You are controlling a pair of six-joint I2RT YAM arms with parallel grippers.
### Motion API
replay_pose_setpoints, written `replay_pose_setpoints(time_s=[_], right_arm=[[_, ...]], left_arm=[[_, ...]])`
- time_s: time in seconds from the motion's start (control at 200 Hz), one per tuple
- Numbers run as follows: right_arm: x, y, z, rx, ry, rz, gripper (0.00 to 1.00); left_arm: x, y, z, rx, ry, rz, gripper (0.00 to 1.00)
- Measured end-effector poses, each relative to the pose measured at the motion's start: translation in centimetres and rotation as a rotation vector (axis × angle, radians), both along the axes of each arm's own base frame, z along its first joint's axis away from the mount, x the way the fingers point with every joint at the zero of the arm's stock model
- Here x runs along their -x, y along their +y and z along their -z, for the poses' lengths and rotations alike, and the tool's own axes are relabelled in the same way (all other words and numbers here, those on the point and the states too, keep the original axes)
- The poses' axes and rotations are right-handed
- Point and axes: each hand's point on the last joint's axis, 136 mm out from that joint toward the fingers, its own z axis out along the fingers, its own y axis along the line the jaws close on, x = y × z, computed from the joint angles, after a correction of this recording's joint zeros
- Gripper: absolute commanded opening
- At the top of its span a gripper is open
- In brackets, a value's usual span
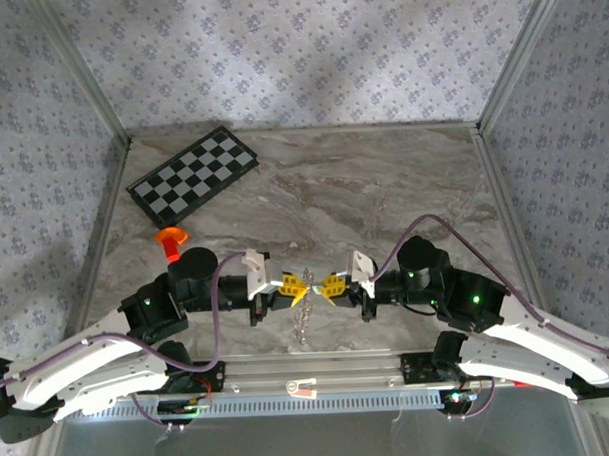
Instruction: Put the keys on the keyring
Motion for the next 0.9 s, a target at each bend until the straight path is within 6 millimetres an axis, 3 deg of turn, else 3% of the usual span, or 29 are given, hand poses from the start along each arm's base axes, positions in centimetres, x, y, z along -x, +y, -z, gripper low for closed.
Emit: replay_pose_setpoints(time_s=[0.9], right_arm=[[-1.6,-0.6,0.2,0.088,-0.038,0.087,0.0]], left_arm=[[-1.2,0.1,0.9,-0.028,-0.021,-0.064,0.0]])
